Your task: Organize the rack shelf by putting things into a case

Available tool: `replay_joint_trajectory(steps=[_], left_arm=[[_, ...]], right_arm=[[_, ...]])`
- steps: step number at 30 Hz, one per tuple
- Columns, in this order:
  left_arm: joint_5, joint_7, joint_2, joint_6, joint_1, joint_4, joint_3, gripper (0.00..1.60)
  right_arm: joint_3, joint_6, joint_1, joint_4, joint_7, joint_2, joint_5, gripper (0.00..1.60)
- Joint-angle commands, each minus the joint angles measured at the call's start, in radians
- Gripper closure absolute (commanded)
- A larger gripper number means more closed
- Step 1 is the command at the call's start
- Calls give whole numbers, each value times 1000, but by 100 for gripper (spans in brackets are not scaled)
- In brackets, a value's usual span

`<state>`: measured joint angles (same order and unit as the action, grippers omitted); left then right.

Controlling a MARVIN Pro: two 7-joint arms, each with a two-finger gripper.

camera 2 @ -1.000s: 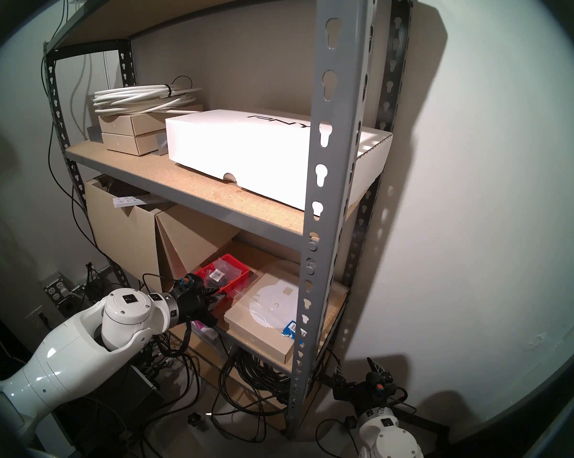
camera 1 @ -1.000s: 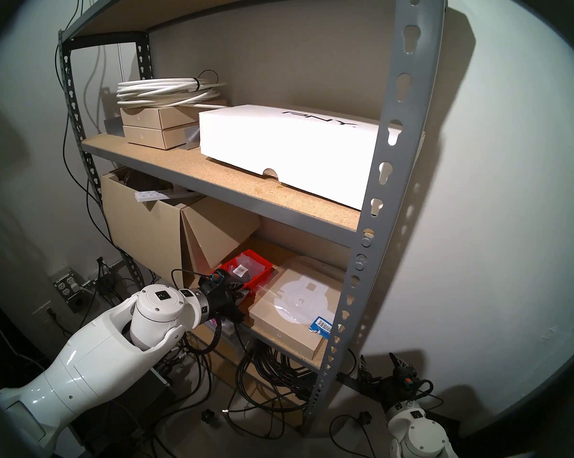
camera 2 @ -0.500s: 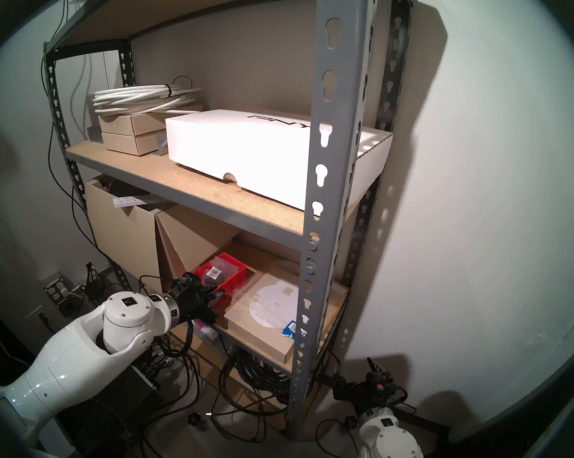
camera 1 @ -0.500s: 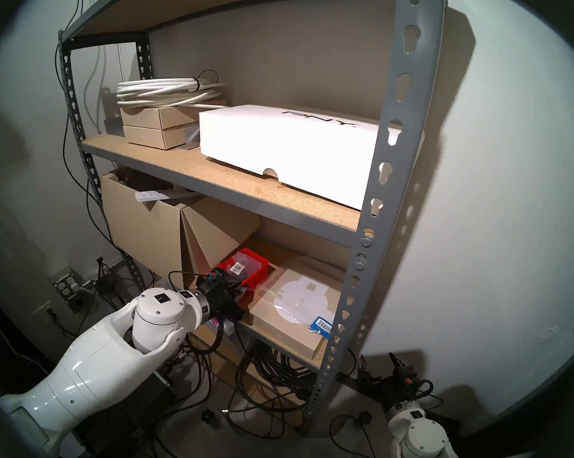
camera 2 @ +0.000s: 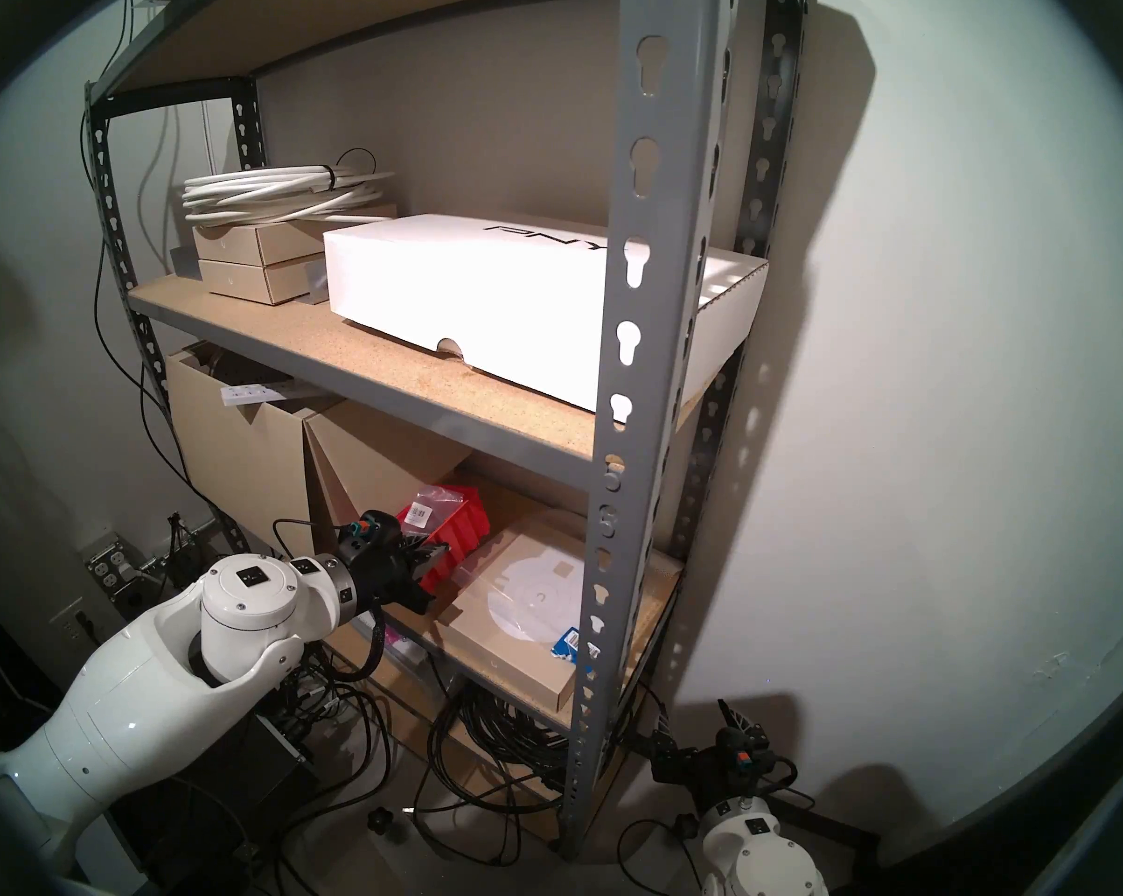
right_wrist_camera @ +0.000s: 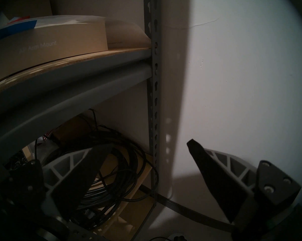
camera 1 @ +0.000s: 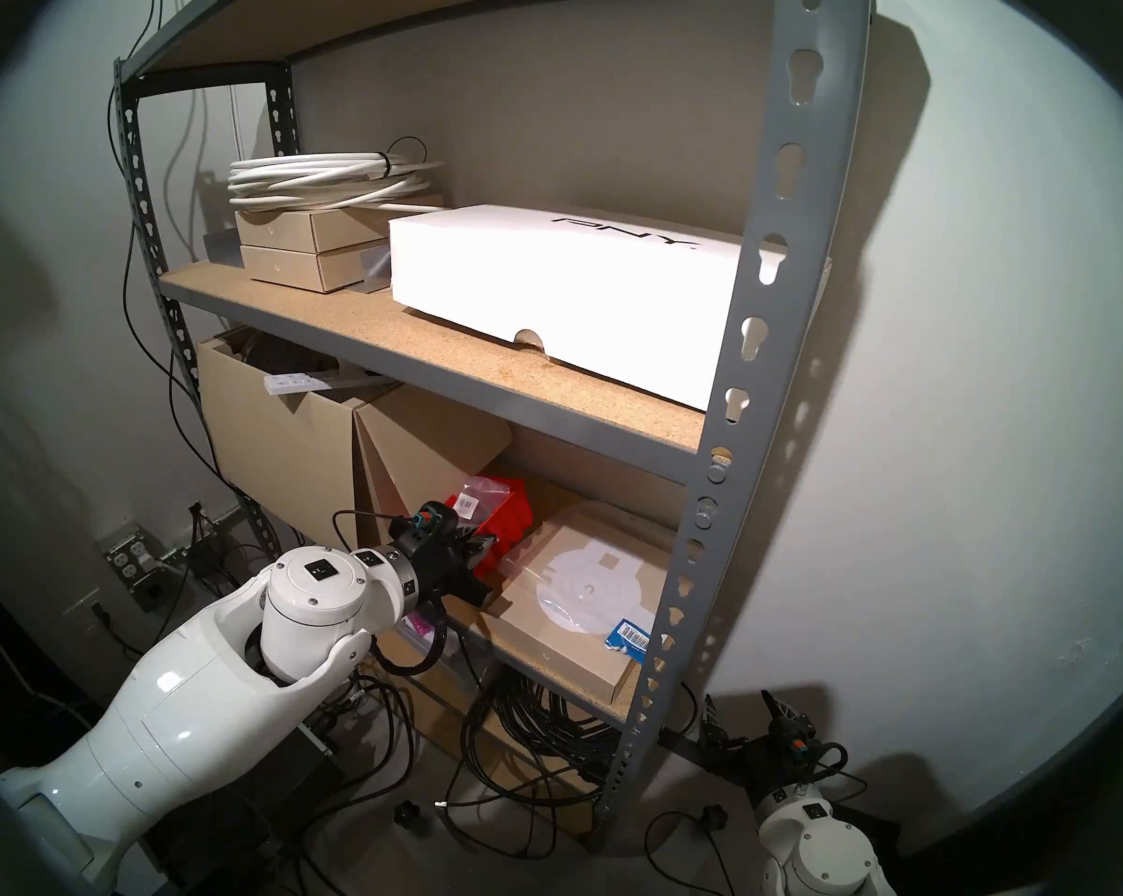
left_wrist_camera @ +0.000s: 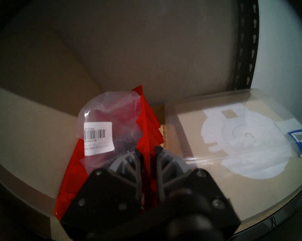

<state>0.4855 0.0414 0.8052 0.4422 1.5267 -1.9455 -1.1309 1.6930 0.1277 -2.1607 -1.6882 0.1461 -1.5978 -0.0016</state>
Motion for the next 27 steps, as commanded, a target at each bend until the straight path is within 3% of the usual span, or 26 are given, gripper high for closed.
replay_joint_trajectory(steps=[1, 27], left_arm=[[-46, -2, -31, 10, -50, -65, -6, 160], [-122, 32, -72, 20, -65, -56, 44, 160]], right_arm=[[0, 2, 1, -17, 0, 0, 0, 0], [0, 1, 0, -18, 0, 0, 0, 0]])
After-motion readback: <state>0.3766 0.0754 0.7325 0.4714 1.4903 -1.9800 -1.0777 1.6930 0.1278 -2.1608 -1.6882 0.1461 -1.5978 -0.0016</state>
